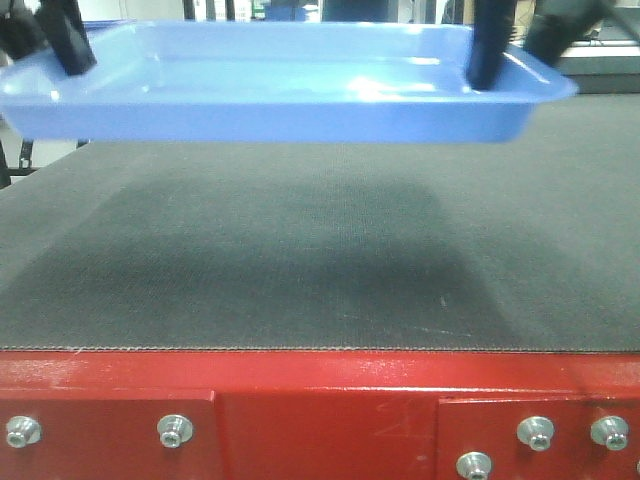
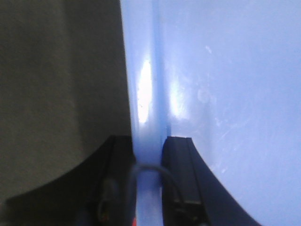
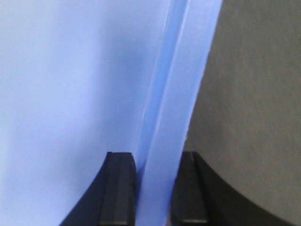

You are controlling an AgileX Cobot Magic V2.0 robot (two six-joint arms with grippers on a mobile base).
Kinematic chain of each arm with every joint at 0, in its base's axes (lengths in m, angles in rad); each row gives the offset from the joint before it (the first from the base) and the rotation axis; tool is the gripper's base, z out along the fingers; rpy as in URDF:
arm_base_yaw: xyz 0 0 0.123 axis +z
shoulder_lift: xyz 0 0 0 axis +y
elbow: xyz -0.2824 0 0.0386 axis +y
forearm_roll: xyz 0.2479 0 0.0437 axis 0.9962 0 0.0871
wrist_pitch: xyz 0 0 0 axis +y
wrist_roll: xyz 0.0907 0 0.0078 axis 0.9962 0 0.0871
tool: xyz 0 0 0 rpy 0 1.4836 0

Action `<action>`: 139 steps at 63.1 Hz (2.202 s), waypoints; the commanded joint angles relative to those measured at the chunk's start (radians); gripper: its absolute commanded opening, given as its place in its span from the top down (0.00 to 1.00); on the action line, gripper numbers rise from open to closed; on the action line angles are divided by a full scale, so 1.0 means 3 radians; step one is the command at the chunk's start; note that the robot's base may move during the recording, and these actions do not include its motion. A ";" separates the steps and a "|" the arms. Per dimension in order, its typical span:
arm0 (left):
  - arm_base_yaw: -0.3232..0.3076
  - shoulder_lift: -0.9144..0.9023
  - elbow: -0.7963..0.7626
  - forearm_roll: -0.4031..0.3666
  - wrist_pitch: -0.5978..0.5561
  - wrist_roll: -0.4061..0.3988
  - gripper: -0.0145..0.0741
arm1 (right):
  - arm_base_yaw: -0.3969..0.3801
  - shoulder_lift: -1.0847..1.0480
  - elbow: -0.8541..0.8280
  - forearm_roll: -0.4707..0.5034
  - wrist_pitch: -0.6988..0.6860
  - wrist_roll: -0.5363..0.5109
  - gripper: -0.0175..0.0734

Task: Grab blue tray and place on right shelf
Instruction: 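Lift the tray with both grippers up off the table, then hold the tray raised in both grippers while the base turns away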

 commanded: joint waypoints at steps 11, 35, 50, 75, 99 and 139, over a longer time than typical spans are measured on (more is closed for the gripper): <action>-0.0197 -0.0656 0.0533 0.0168 -0.0087 0.0000 0.88 | -0.0020 -0.0718 0.0269 -0.0289 0.0024 -0.0144 0.78; -0.0427 -0.1328 0.0590 0.0184 0.0247 -0.0172 0.88 | 0.0260 -0.1280 0.0277 -0.0297 0.0563 -0.0145 0.78; -0.0441 -0.1452 0.0583 0.0204 0.0626 -0.0277 0.88 | 0.0418 -0.1324 0.0274 -0.0300 0.0828 -0.0145 0.78; -0.0441 -0.1452 0.0583 0.0135 0.0626 -0.0294 0.89 | 0.0466 -0.1324 0.0274 -0.0314 0.0799 -0.0145 0.78; -0.0441 -0.1452 0.0583 0.0042 0.0626 -0.0294 0.89 | 0.0466 -0.1324 0.0274 -0.0314 0.0795 -0.0145 0.78; -0.0441 -0.1452 0.0583 0.0029 0.0626 -0.0294 0.89 | 0.0466 -0.1324 0.0274 -0.0314 0.0795 -0.0145 0.78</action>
